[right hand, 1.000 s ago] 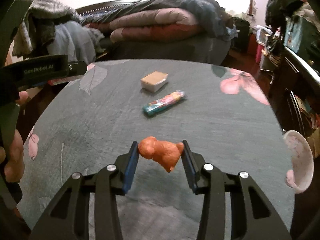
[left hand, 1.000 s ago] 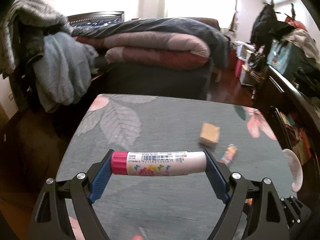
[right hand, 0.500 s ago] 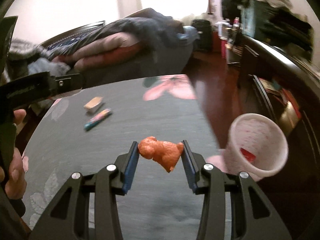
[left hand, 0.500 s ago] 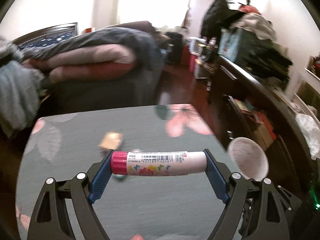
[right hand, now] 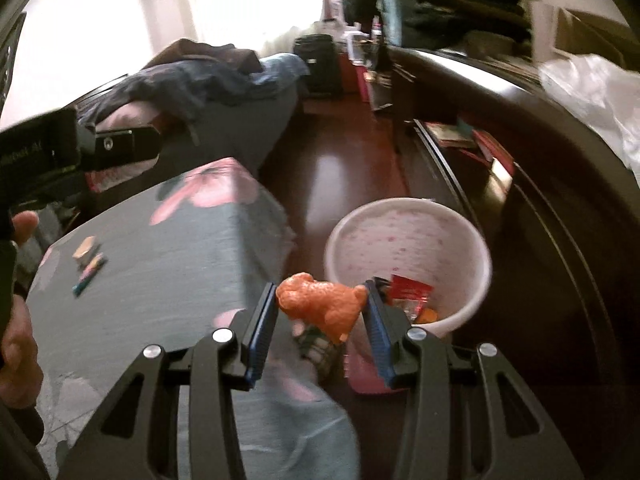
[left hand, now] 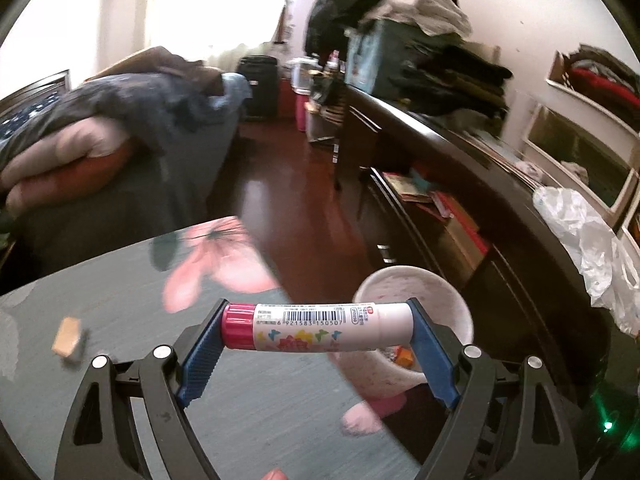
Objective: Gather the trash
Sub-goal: 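Carry the glue stick and toy over the wastebasket and open both tools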
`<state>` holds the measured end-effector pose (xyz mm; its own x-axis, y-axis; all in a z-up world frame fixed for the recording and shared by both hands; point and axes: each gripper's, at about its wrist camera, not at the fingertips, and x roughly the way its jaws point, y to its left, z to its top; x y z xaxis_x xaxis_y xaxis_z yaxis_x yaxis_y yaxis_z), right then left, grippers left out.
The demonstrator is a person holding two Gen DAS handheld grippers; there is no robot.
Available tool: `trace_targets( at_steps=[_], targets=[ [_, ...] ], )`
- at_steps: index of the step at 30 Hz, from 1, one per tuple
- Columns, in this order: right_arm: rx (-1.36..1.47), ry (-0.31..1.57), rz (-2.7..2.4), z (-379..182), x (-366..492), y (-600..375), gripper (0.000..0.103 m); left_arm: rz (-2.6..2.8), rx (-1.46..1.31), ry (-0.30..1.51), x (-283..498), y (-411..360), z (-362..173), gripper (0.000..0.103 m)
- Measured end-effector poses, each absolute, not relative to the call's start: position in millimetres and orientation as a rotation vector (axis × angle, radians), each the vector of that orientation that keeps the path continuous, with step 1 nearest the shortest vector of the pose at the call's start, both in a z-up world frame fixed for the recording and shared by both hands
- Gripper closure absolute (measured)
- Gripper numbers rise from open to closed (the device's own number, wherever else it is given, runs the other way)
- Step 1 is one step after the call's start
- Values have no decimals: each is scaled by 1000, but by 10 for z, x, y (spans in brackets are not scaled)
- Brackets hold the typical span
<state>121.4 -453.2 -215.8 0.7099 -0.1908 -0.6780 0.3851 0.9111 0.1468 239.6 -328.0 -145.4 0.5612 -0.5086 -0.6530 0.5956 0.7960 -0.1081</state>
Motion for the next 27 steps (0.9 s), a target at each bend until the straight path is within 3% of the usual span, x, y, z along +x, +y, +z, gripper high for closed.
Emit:
trace_targets(
  at_steps=[25, 27],
  targets=[
    [405, 770, -463, -2824, 1677, -5592, 59, -758, 244, 859, 2821, -4759, -2057, 17],
    [395, 783, -479, -2893, 1733, -5625, 57, -761, 242, 875, 2874, -4843, -2121, 13]
  ],
)
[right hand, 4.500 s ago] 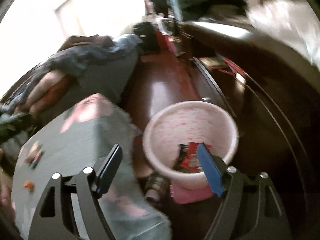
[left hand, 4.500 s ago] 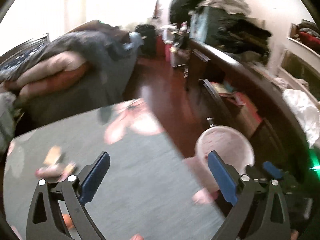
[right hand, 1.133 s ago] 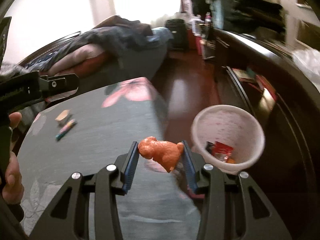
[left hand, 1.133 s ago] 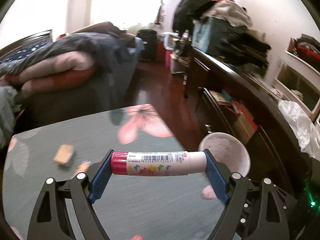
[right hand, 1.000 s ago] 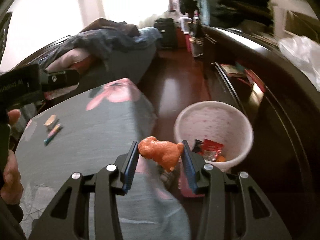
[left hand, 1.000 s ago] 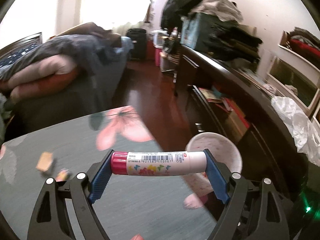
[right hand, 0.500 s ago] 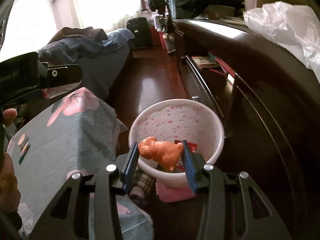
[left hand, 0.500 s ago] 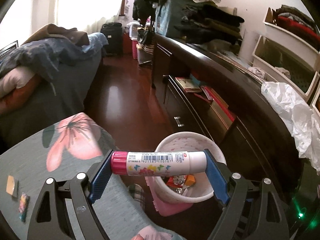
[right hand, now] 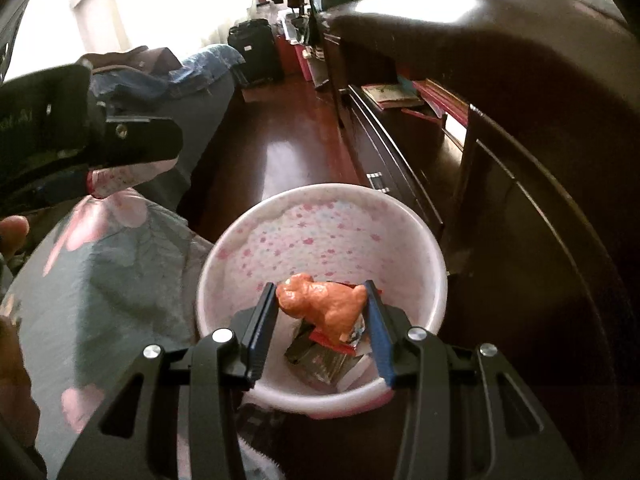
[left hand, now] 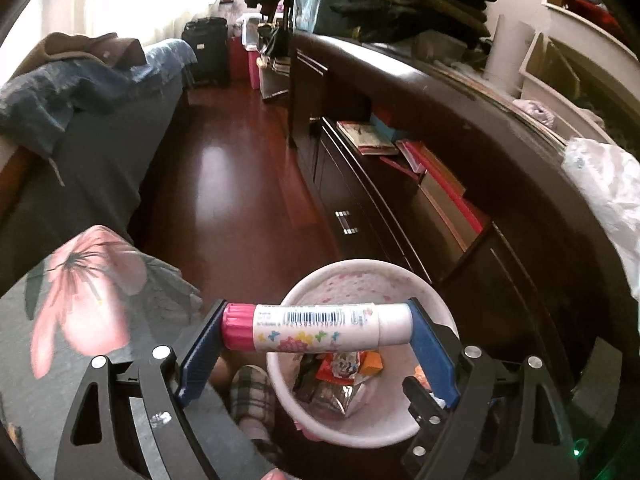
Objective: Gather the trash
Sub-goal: 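Carry the glue stick and toy over the wastebasket and open both tools, then move both open tools back over the table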
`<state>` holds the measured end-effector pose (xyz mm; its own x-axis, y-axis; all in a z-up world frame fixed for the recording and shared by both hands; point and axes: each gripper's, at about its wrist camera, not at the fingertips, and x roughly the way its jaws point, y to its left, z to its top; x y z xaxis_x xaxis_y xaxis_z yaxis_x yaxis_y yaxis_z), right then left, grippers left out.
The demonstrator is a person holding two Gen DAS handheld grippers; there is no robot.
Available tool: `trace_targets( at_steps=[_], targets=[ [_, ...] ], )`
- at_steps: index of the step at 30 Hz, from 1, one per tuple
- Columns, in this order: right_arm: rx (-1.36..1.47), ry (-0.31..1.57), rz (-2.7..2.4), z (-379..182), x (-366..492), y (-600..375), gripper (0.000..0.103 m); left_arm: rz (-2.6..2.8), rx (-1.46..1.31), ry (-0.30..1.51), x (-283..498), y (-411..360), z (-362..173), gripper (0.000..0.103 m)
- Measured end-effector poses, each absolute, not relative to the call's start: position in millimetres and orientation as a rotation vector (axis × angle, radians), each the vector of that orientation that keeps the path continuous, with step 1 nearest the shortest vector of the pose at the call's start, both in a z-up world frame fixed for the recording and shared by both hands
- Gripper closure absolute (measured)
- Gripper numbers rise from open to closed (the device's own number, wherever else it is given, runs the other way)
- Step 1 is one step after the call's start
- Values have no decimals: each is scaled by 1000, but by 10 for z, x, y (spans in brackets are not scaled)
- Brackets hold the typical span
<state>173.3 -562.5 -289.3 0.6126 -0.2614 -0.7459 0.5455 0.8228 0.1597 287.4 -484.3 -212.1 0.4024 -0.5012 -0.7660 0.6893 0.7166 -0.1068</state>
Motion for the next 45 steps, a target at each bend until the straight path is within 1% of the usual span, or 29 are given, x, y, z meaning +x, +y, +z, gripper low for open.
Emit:
trace_targets(
  at_steps=[2, 3, 9, 12, 16, 22, 26, 29, 35, 45],
  targets=[
    [397, 789, -488, -2954, 1770, -5664, 47, -768, 231, 889, 2916, -4909, -2158, 8],
    [400, 790, -498, -2982, 1774, -5681, 46, -769, 229, 891, 2927, -4924, -2164, 6],
    [412, 793, -505, -3015, 1713, -5662, 43, -773, 210, 880, 2923, -4871, -2064, 4],
    [404, 778, -505, -2937, 1654, -5590, 39, -764, 189, 863, 2876, -4722, -1950, 4],
    [403, 759, -495, -2757, 1558, -5467, 38, -744, 179, 828, 2767, -4413, -1770, 4],
    [363, 686, -427, -2312, 1354, -4976, 24, -688, 192, 758, 2555, -3836, -1517, 4],
    [316, 638, -358, -2025, 1273, -4587, 19, -618, 192, 703, 2430, -3342, -1372, 4],
    [309, 634, -306, -1887, 1271, -4323, 19, -573, 165, 691, 2392, -2990, -1308, 4],
    [281, 654, -204, -1811, 1351, -3810, 18, -446, 112, 684, 2371, -2216, -1245, 4],
    [196, 698, -68, -1781, 1559, -3004, 18, -292, 41, 723, 2420, -1240, -1373, 4]
  ],
)
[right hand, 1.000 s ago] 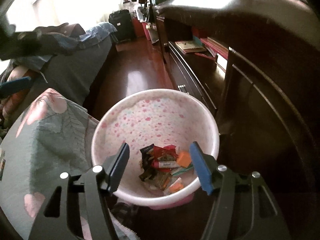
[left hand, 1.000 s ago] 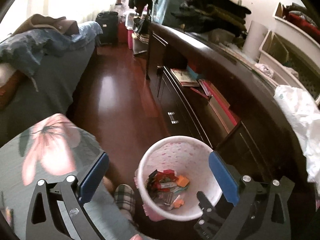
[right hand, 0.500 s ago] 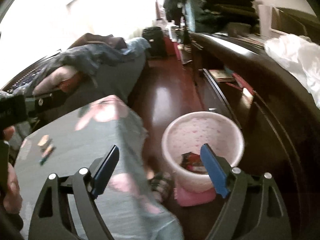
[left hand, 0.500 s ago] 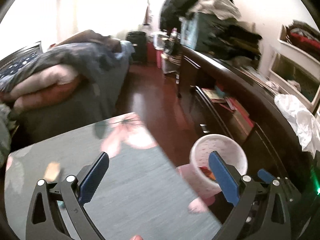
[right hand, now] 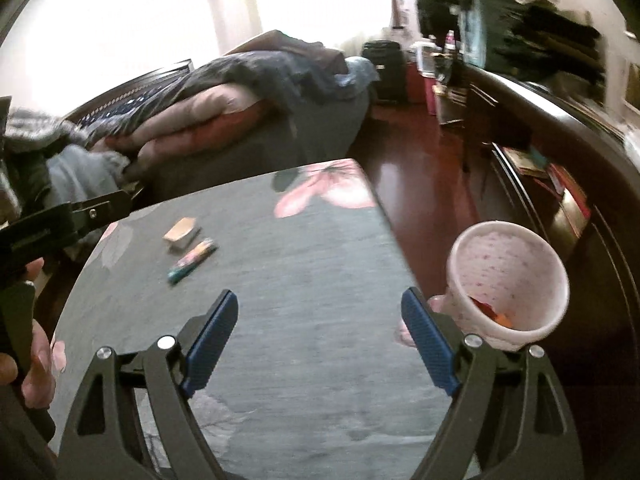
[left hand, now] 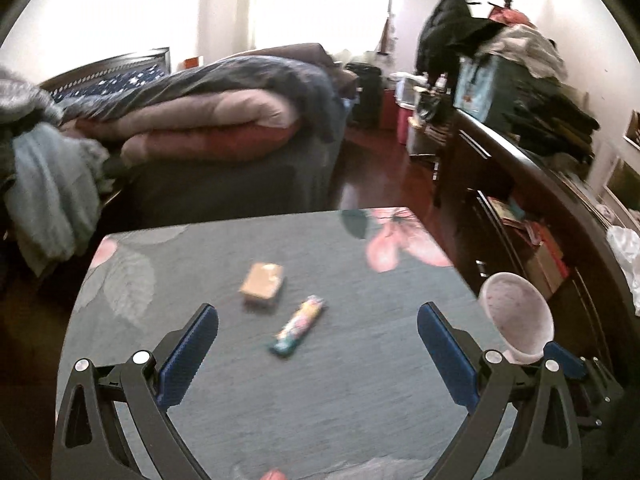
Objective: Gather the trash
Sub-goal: 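Move both open tools back over the table, then grasp the beige box with the left tool while the right tool grasps the colourful lighter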
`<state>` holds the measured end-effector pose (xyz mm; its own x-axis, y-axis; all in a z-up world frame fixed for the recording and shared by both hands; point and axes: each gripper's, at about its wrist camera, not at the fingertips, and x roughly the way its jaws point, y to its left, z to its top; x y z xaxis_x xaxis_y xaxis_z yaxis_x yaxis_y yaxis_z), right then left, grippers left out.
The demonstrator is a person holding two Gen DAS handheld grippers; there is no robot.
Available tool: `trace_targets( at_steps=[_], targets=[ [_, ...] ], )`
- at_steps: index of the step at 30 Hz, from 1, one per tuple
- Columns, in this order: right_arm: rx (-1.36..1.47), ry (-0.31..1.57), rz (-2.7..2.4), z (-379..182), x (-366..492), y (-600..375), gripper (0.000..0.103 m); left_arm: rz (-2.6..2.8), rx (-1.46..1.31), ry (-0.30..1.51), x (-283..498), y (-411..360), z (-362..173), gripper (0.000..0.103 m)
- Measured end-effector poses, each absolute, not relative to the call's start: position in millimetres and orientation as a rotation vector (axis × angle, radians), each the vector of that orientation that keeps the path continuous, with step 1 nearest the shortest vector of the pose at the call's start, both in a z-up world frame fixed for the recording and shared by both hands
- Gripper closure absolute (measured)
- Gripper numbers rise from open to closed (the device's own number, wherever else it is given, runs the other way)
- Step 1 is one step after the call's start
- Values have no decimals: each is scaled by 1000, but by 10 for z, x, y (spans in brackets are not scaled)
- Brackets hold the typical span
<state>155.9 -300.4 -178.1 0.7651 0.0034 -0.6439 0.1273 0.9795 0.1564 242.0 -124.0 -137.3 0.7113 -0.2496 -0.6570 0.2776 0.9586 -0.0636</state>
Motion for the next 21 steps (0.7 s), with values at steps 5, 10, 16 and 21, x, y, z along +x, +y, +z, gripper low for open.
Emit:
trace_targets(
  at_steps=[5, 10, 16, 21],
  targets=[
    [164, 708, -33, -1799, 1599, -2796, 18, -234, 33, 752, 2479, -934, -1518, 4],
    [170, 735, -22, -1894, 1687, -2726, 16, -197, 42, 799, 2575, -824, -1735, 4],
    [160, 762, -16, -2005, 1790, -2714, 16, -160, 37, 855, 2951, -863, -2073, 4],
    [153, 767, -4, -2034, 1863, -2691, 16, -128, 0, 889, 3431, -931, -2243, 4]
  ],
)
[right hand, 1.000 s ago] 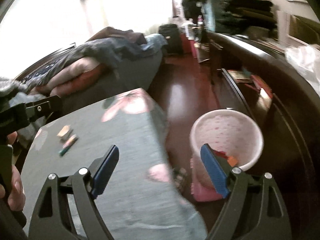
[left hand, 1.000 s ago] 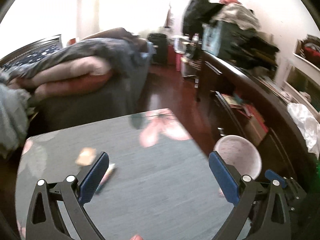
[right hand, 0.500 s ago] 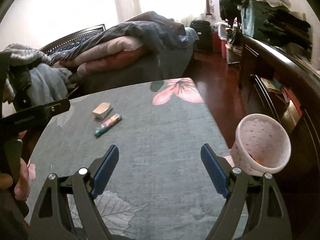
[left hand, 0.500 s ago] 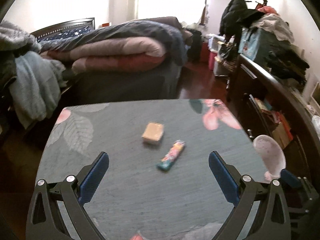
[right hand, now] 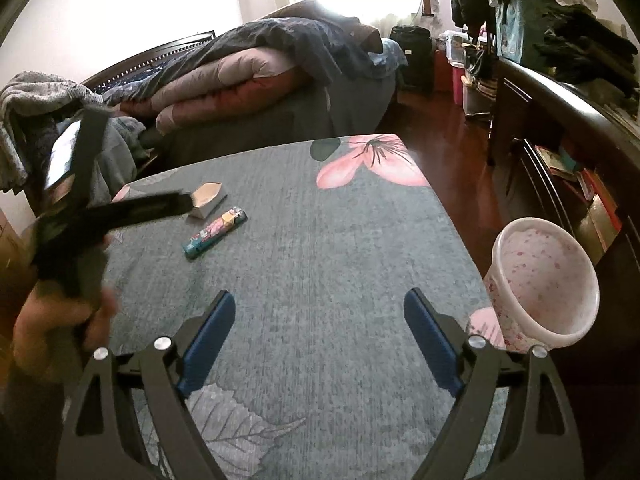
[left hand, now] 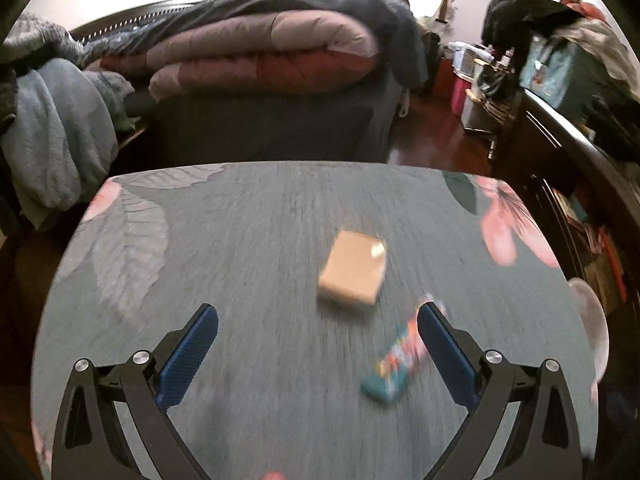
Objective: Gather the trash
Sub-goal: 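Grasp the beige box with the left tool while the right tool grasps the colourful lighter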
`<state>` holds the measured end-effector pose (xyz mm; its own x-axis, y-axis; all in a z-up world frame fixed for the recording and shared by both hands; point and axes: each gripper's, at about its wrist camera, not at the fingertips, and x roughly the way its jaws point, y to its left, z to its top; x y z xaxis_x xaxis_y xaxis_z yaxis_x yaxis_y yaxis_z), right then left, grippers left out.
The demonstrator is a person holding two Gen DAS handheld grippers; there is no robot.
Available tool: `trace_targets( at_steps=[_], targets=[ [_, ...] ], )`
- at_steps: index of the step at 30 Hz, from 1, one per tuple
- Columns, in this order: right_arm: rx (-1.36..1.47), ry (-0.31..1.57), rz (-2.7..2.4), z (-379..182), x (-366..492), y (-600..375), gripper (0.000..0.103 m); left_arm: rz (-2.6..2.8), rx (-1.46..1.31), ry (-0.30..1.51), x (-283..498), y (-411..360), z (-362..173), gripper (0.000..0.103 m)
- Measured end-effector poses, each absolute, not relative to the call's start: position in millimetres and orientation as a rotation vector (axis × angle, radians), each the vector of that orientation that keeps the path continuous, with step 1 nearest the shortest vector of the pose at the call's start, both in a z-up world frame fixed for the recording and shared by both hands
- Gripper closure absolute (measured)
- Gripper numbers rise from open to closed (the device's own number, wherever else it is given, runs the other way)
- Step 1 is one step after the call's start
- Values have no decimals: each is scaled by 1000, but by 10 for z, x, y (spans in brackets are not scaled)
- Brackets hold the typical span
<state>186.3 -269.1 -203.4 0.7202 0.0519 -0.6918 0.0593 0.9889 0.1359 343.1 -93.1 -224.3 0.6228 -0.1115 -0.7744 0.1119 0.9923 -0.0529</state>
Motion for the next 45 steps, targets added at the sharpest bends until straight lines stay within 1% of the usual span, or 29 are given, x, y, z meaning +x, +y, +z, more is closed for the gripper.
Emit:
trace_targets(
  at_steps=[3, 7, 8, 9, 10, 11, 12, 13, 14, 22, 29, 34, 36, 38, 39, 40, 41, 42, 44, 45],
  targets=[
    [145, 769, 8, -2042, 1922, -2676, 16, -97, 20, 908, 3685, -1008, -2359, 4],
    [128, 771, 25, -2040, 1997, -2619, 16, -112, 33, 942, 3808, -1096, -2477, 4],
    [124, 769, 30, -2034, 2014, -2597, 16, -112, 47, 940, 3803, -1122, -2496, 7],
    [118, 767, 35, -2026, 2031, -2573, 16, -110, 57, 937, 3816, -1132, -2503, 19],
    [112, 766, 36, -2020, 2049, -2550, 16, -106, 68, 933, 3819, -1142, -2510, 21],
    [104, 765, 37, -2011, 2072, -2519, 16, -107, 72, 922, 3810, -1147, -2499, 31],
    [99, 761, 40, -2002, 2090, -2493, 16, -117, 70, 919, 3802, -1150, -2484, 44],
    [95, 759, 41, -1994, 2106, -2472, 16, -114, 77, 916, 3797, -1155, -2469, 51],
    [90, 755, 43, -1983, 2126, -2440, 16, -113, 80, 917, 3795, -1150, -2456, 62],
    [100, 784, 136, -2024, 2488, -2127, 16, -97, 38, 902, 3748, -868, -2334, 63],
    [83, 877, 142, -2266, 2965, -1790, 16, -42, 20, 818, 3555, -465, -2068, 63],
    [111, 923, 133, -2345, 3164, -1611, 17, -42, 16, 798, 3476, -285, -1977, 63],
    [120, 939, 129, -2366, 3210, -1534, 23, -45, 14, 790, 3451, -238, -1955, 63],
    [117, 959, 128, -2401, 3273, -1461, 37, -48, 9, 784, 3430, -194, -1940, 63],
    [102, 963, 116, -2415, 3301, -1413, 38, -51, 6, 782, 3425, -176, -1927, 63],
    [82, 949, 102, -2420, 3314, -1370, 44, -51, 3, 779, 3425, -160, -1918, 63],
    [63, 943, 93, -2428, 3339, -1331, 53, -52, -1, 777, 3420, -141, -1911, 63],
    [40, 931, 82, -2430, 3355, -1293, 57, -53, -4, 777, 3416, -125, -1910, 63],
    [11, 920, 67, -2437, 3367, -1256, 75, -47, -8, 777, 3400, -90, -1903, 63],
    [10, 916, 72, -2441, 3363, -1257, 77, -46, -10, 777, 3391, -82, -1901, 63]
  ],
)
